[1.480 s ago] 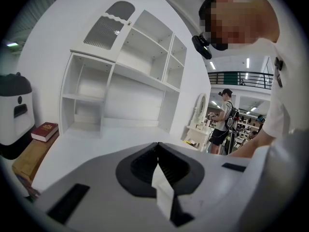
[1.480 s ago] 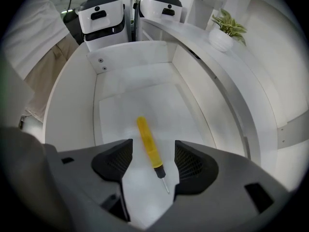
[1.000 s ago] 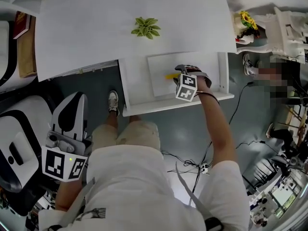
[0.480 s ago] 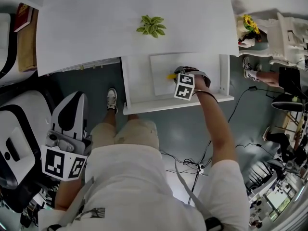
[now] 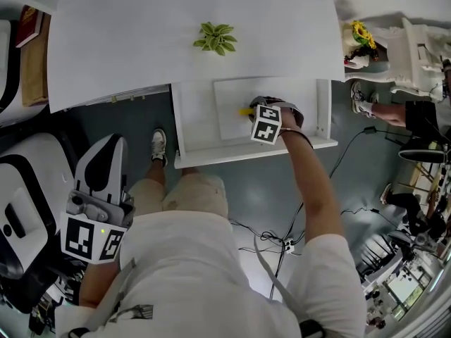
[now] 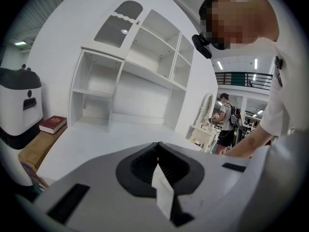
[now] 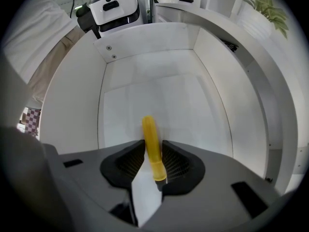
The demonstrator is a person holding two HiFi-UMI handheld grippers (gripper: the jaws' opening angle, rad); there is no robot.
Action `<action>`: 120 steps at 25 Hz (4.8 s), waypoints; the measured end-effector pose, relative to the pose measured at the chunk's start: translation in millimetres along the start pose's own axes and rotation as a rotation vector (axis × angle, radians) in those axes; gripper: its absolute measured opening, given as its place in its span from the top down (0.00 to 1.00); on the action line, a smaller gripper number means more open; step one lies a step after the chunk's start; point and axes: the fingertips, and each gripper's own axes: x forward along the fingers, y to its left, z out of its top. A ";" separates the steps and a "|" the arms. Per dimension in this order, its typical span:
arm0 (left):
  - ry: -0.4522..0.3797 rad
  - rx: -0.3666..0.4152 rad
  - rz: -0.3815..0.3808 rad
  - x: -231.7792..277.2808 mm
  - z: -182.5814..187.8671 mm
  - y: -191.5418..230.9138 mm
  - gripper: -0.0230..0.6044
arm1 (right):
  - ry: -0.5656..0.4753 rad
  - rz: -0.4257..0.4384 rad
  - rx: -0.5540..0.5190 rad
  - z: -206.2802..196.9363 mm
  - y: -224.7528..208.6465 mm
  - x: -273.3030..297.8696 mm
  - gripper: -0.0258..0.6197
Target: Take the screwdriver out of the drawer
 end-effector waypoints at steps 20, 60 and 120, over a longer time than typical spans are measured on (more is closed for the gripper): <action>-0.007 0.020 -0.068 9.0 6.3 -10.0 0.94 | -0.011 -0.070 0.096 -0.8 3.5 -0.5 0.83; -0.145 0.115 -0.433 -12.2 72.0 -27.4 0.94 | -0.236 -0.604 0.663 46.3 10.0 -157.1 0.83; -0.449 0.259 -0.380 -31.9 202.8 -71.9 0.94 | -1.039 -1.529 0.910 18.9 123.4 -584.4 0.83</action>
